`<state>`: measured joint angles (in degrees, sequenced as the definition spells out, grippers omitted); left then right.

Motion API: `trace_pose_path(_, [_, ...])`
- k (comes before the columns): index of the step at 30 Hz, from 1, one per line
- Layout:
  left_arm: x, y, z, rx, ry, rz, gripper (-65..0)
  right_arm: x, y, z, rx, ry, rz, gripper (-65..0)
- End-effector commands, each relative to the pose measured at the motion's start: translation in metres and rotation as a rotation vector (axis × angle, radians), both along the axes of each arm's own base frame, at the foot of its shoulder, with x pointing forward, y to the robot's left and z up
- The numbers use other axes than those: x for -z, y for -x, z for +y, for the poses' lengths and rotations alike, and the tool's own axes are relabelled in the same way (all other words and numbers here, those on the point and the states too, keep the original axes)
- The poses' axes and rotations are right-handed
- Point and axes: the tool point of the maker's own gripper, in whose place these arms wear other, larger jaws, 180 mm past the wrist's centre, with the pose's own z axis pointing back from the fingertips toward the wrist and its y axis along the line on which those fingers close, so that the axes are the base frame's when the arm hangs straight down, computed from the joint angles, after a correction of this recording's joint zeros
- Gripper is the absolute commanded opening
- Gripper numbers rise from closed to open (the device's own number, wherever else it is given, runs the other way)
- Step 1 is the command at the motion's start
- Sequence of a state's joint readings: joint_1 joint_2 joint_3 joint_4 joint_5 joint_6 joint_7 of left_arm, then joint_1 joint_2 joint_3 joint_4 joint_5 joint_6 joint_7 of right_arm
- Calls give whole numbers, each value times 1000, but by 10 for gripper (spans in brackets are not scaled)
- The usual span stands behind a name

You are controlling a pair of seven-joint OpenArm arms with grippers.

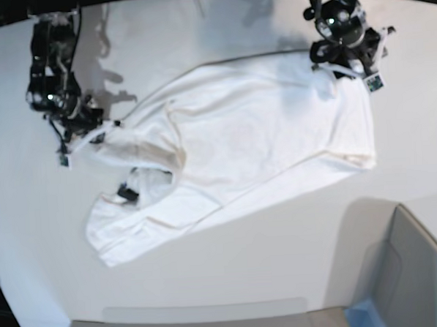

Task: Layout the t-shirt on the table in an organized manner, then fold the t-shirt properly
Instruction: 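Lift the shirt off the table with both grippers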

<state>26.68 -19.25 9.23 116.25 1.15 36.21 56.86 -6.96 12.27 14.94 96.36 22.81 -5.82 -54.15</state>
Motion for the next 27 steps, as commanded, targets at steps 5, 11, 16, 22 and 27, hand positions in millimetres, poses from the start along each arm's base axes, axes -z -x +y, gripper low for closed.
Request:
trace_pose_path(5, [12, 3, -34, 115, 143, 23, -358, -12, -10, -2, -1, 4, -49, -650])
trace_pose_path(11, [24, 12, -55, 109, 284, 66, -358, -12, -9, -2, -1, 4, -48, -650])
trace_pose_path(16, [36, 13, -54, 88, 300, 130, -355, -11, -8, -2, -1, 4, -45, -650])
trace_pose_path(22, [44, -16, -39, 57, 265, 111, -418, -11, -9, -2, -1, 4, -46, -650])
trace_pose_path(27, [20, -51, -9, -71, 274, -21, -650, -12, -9, -2, -1, 4, -48, -650])
